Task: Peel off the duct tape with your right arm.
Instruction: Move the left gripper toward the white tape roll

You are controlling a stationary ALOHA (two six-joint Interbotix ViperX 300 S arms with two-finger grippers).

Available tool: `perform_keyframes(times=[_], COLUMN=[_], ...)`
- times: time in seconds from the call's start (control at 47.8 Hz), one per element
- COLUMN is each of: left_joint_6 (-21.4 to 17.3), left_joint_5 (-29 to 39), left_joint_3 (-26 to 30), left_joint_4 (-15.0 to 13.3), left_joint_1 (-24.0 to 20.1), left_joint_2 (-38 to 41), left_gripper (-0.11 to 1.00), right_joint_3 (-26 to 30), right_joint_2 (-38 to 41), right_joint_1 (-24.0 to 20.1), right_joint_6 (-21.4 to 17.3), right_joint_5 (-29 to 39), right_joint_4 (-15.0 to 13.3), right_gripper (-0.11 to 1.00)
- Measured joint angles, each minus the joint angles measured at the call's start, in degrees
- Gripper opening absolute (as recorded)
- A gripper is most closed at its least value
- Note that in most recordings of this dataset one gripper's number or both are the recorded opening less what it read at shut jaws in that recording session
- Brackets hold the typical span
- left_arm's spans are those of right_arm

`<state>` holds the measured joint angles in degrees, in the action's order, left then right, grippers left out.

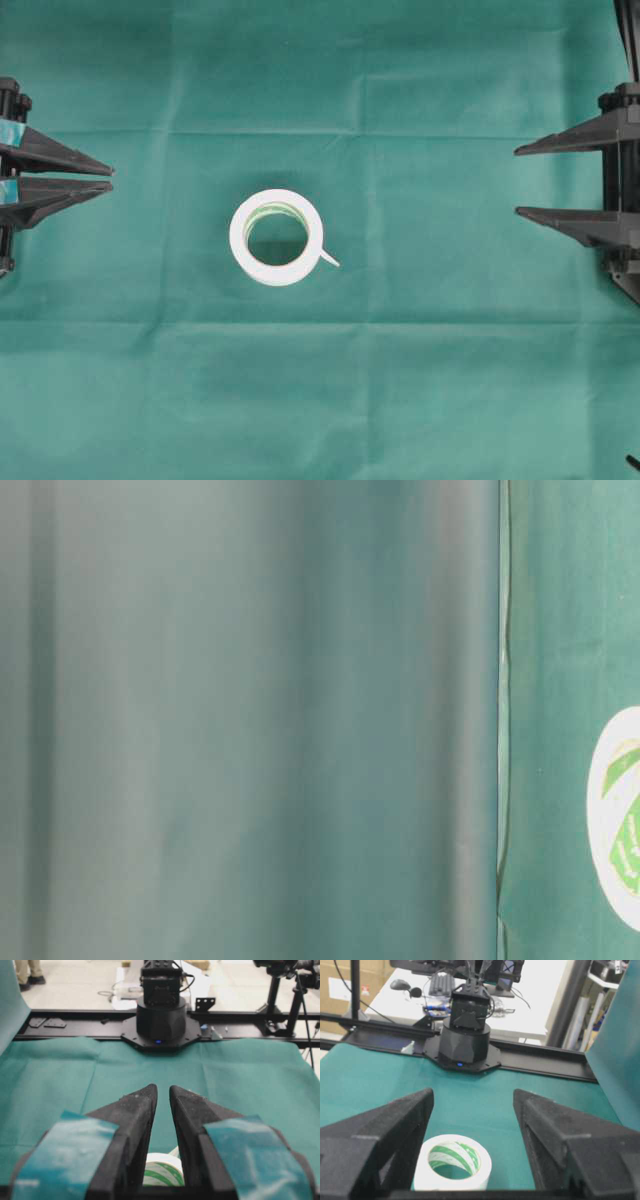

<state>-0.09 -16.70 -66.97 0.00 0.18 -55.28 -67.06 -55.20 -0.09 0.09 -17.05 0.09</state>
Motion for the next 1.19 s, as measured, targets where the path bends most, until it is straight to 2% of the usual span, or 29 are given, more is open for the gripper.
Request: perform_keyframes(times=[0.042,0.105,0.168,0.293,0.419,0.482,0.524,0.628,0.691,0.733,0.859,0.921,1.047,1.194], left_joint_6=[0.0,0.4,0.2,-0.2,-0.2,-0.1,-0.1,-0.3,-0.4,-0.3,-0.2,-0.2,-0.2,-0.3], left_joint_5=[-0.2,-0.5,-0.9,-2.1,-3.3,-4.0,-4.5,-5.2,-5.4,-5.4,-5.4,-5.4,-5.7,-5.8], left_joint_3=[-0.4,-2.2,-3.0,-3.1,-3.2,-3.1,-3.2,-3.1,-3.1,-3.2,-3.0,-2.6,-0.4,3.7], left_joint_4=[-0.1,-0.4,-0.5,-0.6,-0.6,-0.6,-0.6,-0.6,-0.6,-0.6,-0.6,-0.6,-0.6,-0.6], left_joint_1=[0.1,1.0,1.9,3.3,3.4,3.4,3.4,3.4,3.4,3.4,3.5,3.4,3.5,3.5], left_joint_2=[0.1,0.3,0.7,1.5,3.6,4.9,5.7,6.9,7.4,7.5,7.6,7.9,10.6,17.4], left_gripper=[0.22,0.09,0.01,0.01,0.01,0.01,0.01,0.17,0.35,0.47,0.82,0.93,0.95,0.95], right_joint_3=[-0.4,-1.3,-1.9,-2.5,-2.6,-2.6,-2.6,-2.8,-3.1,-3.2,-3.6,-3.8,-3.7,-3.8], right_joint_2=[0.2,0.4,0.7,1.8,3.5,4.2,4.6,4.7,4.7,4.7,4.7,4.7,5.0,6.2], right_joint_1=[0.0,-0.1,-0.1,-0.1,0.0,0.0,0.0,0.0,0.0,-0.1,0.0,0.0,-0.1,0.0], right_joint_6=[-0.2,-0.1,-0.1,-0.1,-0.1,0.1,0.1,0.1,0.1,-0.1,-0.1,-0.1,0.0,-0.1], right_joint_5=[0.1,0.1,0.1,-0.4,-1.6,-2.1,-2.5,-2.5,-2.6,-2.6,-3.1,-3.5,-4.2,-5.1], right_joint_4=[0.0,0.0,-0.1,0.0,0.0,-0.1,-0.1,-0.1,-0.1,-0.1,-0.1,-0.1,-0.1,-0.1], right_gripper=[0.22,0.09,0.00,-0.09,0.02,0.12,0.23,0.52,0.72,0.78,0.78,0.78,0.78,0.78])
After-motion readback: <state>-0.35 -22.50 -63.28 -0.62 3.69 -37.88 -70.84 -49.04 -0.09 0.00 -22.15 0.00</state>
